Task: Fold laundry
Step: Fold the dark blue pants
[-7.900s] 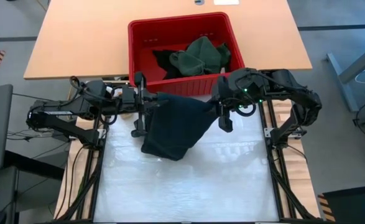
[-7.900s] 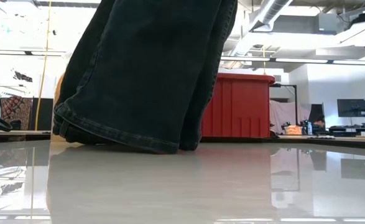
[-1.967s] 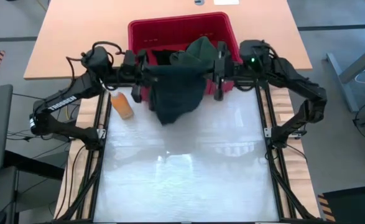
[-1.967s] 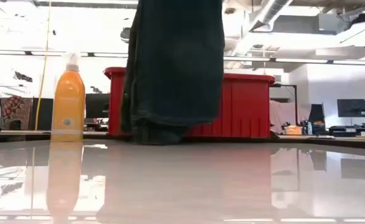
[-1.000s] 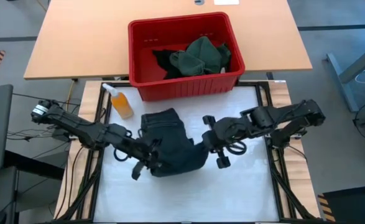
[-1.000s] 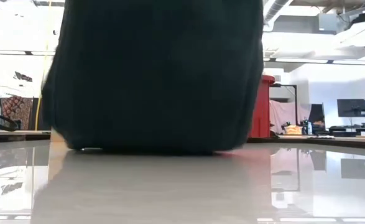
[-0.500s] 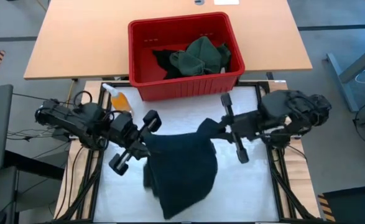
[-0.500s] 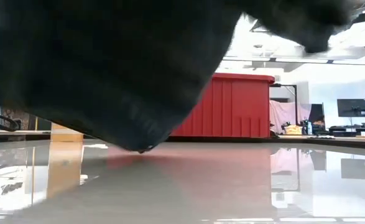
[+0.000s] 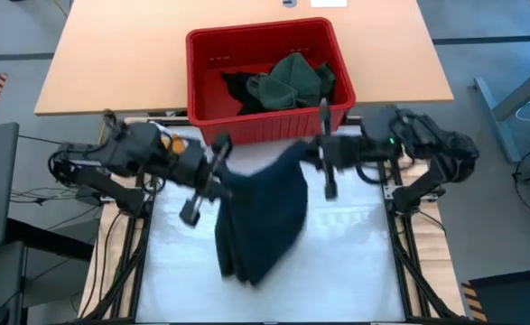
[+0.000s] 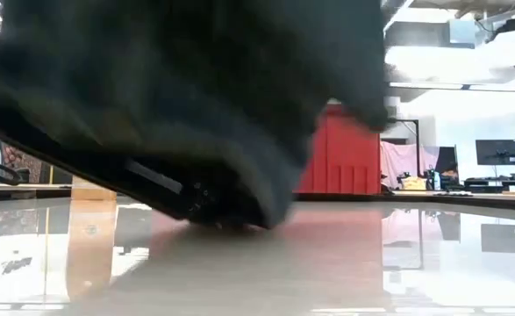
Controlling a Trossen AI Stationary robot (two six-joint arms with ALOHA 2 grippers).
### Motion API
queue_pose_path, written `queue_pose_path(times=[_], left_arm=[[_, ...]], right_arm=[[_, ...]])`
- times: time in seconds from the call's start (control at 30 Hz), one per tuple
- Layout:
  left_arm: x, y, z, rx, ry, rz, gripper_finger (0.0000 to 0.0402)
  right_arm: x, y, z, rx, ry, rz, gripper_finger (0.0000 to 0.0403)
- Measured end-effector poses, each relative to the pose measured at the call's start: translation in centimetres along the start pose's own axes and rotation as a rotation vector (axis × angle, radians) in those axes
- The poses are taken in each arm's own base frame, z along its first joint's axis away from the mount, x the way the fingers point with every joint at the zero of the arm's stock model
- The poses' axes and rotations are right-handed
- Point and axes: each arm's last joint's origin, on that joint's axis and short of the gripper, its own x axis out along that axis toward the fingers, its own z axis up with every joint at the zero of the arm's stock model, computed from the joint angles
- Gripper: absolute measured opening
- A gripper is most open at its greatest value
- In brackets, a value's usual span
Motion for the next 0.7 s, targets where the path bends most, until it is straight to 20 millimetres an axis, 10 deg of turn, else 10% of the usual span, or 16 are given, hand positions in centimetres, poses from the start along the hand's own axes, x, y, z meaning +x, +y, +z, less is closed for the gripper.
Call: queue_pose_path(times=[0.27,0.7], left_arm=[[-1.4,2.2,0.4,-0.027,0.027,0.041,0.0007],[0.7,-3.0,1.8,-0.170,-0.244,-0.171,0.0007]], right_arm=[[-0.1,-1.2,-0.4,0.044,0.023,-0.055,0.0036],[-4.1,3.5,3.6,0.162,-0.194,0.189,0.0036]])
